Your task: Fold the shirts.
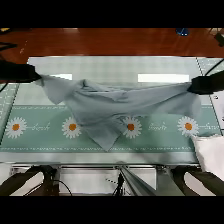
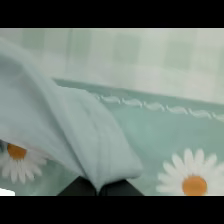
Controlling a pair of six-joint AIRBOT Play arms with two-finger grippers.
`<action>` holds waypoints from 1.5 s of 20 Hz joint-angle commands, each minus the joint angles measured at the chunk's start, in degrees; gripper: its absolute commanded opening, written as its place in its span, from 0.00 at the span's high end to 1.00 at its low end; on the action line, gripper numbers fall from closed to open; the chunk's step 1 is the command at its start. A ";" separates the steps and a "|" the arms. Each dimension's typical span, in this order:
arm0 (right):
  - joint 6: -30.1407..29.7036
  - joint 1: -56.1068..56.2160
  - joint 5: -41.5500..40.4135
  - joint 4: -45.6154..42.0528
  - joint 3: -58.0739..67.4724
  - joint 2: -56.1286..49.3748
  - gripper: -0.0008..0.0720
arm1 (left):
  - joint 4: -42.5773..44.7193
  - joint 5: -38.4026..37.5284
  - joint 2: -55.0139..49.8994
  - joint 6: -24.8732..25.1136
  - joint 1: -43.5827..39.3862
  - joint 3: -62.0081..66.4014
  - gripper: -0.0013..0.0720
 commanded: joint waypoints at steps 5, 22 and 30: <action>-0.37 0.02 -14.34 5.51 -1.51 -16.90 0.96 | -8.24 6.23 -20.09 0.15 -0.04 -1.73 0.94; -4.22 0.02 -12.94 -0.11 -1.51 -18.25 0.96 | -7.52 -11.04 -2.23 -2.80 14.34 -23.87 0.17; -4.22 0.02 -12.63 -0.13 -1.51 -18.25 0.96 | -23.56 12.28 -5.64 0.39 -0.31 -41.55 0.17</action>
